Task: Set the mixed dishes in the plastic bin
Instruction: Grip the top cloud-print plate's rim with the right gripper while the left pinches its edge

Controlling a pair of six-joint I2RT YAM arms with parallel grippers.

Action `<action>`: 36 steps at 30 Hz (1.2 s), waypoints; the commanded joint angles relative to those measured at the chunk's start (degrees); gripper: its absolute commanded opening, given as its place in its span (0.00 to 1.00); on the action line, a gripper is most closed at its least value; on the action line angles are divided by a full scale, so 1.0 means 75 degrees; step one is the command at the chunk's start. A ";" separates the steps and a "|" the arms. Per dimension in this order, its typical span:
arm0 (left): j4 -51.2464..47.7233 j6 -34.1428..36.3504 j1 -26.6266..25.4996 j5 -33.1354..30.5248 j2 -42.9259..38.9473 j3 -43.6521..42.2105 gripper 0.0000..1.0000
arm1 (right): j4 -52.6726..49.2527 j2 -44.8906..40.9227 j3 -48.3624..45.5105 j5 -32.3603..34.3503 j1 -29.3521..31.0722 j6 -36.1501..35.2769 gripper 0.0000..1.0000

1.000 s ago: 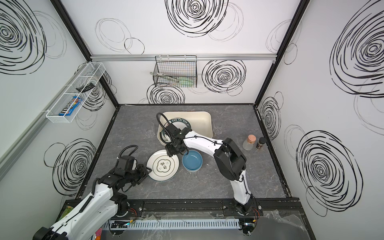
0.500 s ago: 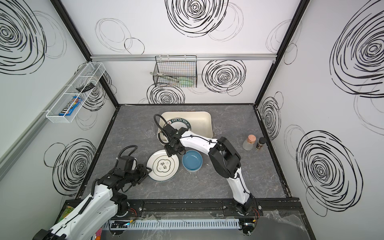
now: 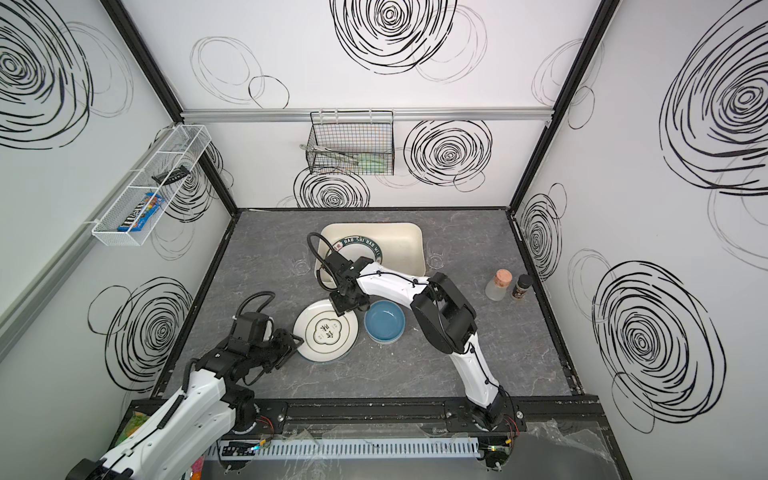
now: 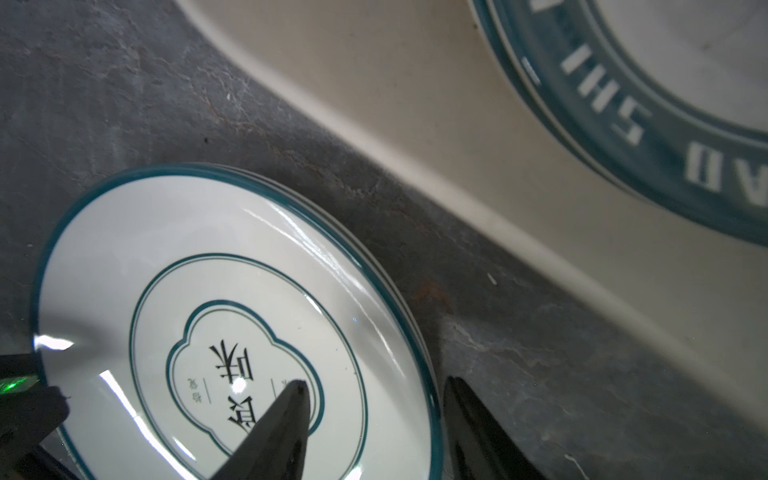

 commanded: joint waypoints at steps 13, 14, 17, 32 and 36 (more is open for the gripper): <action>0.0245 -0.0079 0.0069 0.0071 -0.0036 -0.0067 0.41 | -0.0186 0.0093 0.0169 -0.0122 0.0086 -0.0135 0.49; 0.0244 -0.0077 0.0065 0.0073 -0.0046 -0.0070 0.41 | -0.0181 0.0100 0.0168 -0.0154 0.0096 -0.0142 0.48; 0.0262 -0.0089 0.0075 0.0082 -0.0046 -0.0091 0.40 | -0.0190 0.0128 0.0162 -0.0215 0.0096 -0.0147 0.46; 0.0339 -0.0121 0.0068 0.0108 -0.0070 -0.0126 0.36 | -0.0116 0.0163 0.0087 -0.0471 0.0126 -0.0176 0.35; 0.0306 -0.0135 0.0072 0.0108 -0.0113 -0.0139 0.37 | -0.0115 0.0213 0.0069 -0.0544 0.0124 -0.0189 0.35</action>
